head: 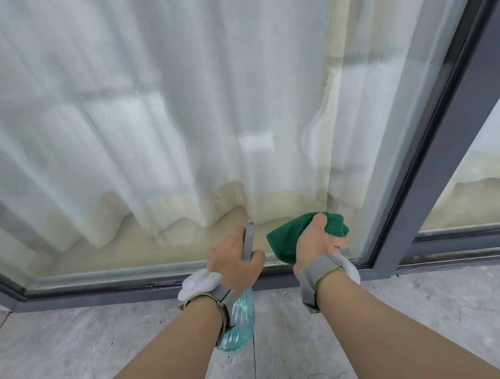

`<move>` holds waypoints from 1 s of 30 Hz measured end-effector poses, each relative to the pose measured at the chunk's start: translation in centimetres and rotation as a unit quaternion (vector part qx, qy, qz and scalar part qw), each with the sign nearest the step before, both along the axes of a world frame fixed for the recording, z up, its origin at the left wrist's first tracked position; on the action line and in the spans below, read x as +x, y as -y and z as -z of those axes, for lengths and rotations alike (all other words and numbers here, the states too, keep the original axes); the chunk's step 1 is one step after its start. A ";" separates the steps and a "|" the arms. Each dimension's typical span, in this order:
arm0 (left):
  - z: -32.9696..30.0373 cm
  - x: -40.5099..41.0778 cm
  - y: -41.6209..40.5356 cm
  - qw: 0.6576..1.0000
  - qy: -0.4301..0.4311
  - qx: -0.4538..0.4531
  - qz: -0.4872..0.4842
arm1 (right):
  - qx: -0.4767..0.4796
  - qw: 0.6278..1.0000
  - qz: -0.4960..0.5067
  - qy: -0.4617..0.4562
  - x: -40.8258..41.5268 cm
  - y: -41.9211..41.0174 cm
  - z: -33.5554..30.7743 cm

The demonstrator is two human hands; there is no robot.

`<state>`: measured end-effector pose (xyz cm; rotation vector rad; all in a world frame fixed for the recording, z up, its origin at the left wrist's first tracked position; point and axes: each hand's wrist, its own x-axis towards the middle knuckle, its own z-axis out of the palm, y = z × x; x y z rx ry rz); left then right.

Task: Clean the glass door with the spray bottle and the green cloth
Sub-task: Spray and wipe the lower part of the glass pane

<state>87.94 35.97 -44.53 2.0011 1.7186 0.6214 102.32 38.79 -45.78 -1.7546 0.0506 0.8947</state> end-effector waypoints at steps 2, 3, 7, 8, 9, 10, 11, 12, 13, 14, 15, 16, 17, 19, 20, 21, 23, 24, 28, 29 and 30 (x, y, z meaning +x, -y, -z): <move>-0.4 0.1 0.5 1.000 0.013 -0.005 0.004 | 0.032 0.999 -0.010 -0.018 0.6 0.7 0.1; -0.8 0.3 0.9 1.000 0.021 -0.007 0.008 | 0.041 0.998 -0.021 -0.038 0.7 1.0 -0.1; -2.9 1.5 2.3 0.997 0.071 -0.021 0.001 | 0.010 0.973 -0.153 -0.175 0.5 3.4 -2.6; -4.0 1.8 2.8 0.996 0.084 -0.030 -0.007 | -0.015 0.961 -0.205 -0.184 0.4 4.1 -4.4; -4.5 2.1 3.3 0.995 0.092 -0.030 -0.007 | -0.022 0.953 -0.241 -0.179 0.2 4.4 -5.2; -6.6 2.3 3.8 0.995 0.095 -0.041 -0.007 | -0.041 0.949 -0.261 -0.169 0.3 4.6 -7.4; -8.6 2.5 4.0 0.994 0.093 -0.057 -0.016 | -0.060 0.945 -0.282 -0.157 0.3 4.5 -9.6; -11.2 2.5 4.2 0.993 0.095 -0.067 -0.019 | -0.082 0.944 -0.295 -0.123 0.4 4.7 -12.3; -14.9 2.6 4.5 0.991 0.096 -0.086 -0.019 | -0.104 0.939 -0.310 -0.106 1.0 4.8 -15.2; -15.7 2.7 5.0 0.992 0.095 -0.086 -0.014 | -0.098 0.935 -0.326 -0.098 1.2 5.2 -16.0; -18.7 3.0 5.0 0.992 0.092 -0.089 -0.002 | -0.108 0.927 -0.347 -0.092 1.8 5.5 -18.9; -22.6 3.4 4.5 0.993 0.081 -0.090 0.005 | -0.125 0.919 -0.361 -0.099 2.6 5.7 -22.8; -26.3 3.7 4.7 0.993 0.068 -0.094 0.009 | -0.125 0.915 -0.370 -0.102 3.1 6.5 -26.4; -35.0 4.3 5.0 0.994 0.045 -0.101 0.025 | -0.135 0.900 -0.400 -0.107 4.4 7.6 -35.6; -39.4 4.9 4.8 0.994 0.034 -0.102 0.032 | -0.144 0.897 -0.408 -0.090 5.1 7.8 -39.9; -40.7 5.2 5.3 0.994 0.025 -0.100 0.035 | -0.137 0.893 -0.420 -0.088 5.2 8.0 -40.6; -48.5 6.2 5.2 0.995 0.006 -0.088 0.045 | -0.153 0.883 -0.440 -0.056 6.4 8.2 -49.4; -52.2 6.6 5.6 0.995 0.002 -0.085 0.053 | -0.158 0.877 -0.453 -0.033 6.8 8.8 -53.9; -63.8 8.8 7.0 0.997 0.027 -0.062 0.034 | -0.169 0.826 -0.535 0.055 7.9 9.6 -65.8; -66.1 9.1 7.3 0.997 0.035 -0.061 0.024 | -0.162 0.820 -0.546 0.063 8.0 9.7 -67.8; -68.2 9.6 7.7 0.997 0.045 -0.060 0.020 | -0.156 0.815 -0.554 0.075 8.1 9.9 -69.9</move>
